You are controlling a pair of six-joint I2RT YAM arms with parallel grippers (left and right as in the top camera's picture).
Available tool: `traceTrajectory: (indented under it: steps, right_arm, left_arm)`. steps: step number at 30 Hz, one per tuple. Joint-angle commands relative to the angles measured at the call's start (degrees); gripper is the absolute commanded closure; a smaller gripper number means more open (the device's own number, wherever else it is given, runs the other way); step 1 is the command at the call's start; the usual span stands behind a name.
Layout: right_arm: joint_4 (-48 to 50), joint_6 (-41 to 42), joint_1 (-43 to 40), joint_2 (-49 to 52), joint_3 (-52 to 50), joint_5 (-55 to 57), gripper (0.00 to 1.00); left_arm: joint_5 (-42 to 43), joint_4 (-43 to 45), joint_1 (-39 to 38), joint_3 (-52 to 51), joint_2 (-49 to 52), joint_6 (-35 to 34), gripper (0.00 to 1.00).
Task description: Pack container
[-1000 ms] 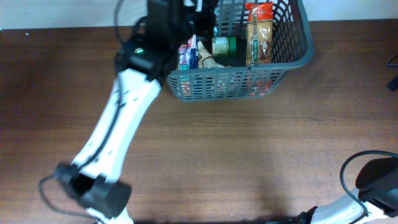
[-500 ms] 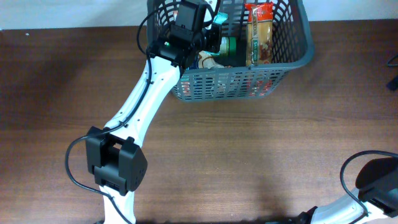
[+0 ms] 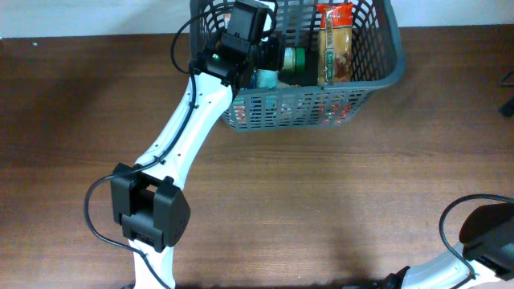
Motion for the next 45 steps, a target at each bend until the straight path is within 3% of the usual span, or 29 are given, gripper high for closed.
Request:
traceTrajectory:
  steps: [1, 8, 11, 13, 21, 23, 31, 45]
  right_arm:
    - [0.1, 0.3, -0.1, 0.1, -0.3, -0.1, 0.01]
    - [0.1, 0.3, -0.1, 0.1, -0.3, -0.1, 0.01]
    - [0.1, 0.3, -0.1, 0.1, -0.3, -0.1, 0.01]
    - [0.1, 0.3, -0.1, 0.1, -0.3, -0.1, 0.01]
    - [0.1, 0.3, -0.1, 0.1, -0.3, -0.1, 0.01]
    - [0.1, 0.3, -0.1, 0.1, -0.3, -0.1, 0.01]
    - [0.1, 0.3, -0.1, 0.1, -0.3, -0.1, 0.01]
    - [0.1, 0.3, -0.1, 0.1, -0.3, -0.1, 0.01]
  left_arm:
    - [-0.7, 0.5, 0.1, 1.0, -0.5, 0.2, 0.3]
    - [-0.7, -0.8, 1.4, 6.7, -2.3, 0.6, 0.24]
    - [-1.4, -3.8, 2.6, 9.4, -5.0, 0.9, 0.13]
    - [-2.5, -6.5, 4.1, 10.7, -8.0, 1.7, 0.0]
    - [-2.6, -17.3, 13.0, 10.8, -21.5, 1.7, 0.01]
    - [-2.6, -23.3, 16.6, 10.8, -25.3, 1.7, 0.01]
    - [-2.3, -37.2, 23.8, 10.8, -32.8, 1.7, 0.01]
    - [-2.3, -56.7, 25.2, 10.8, -49.2, 1.6, 0.01]
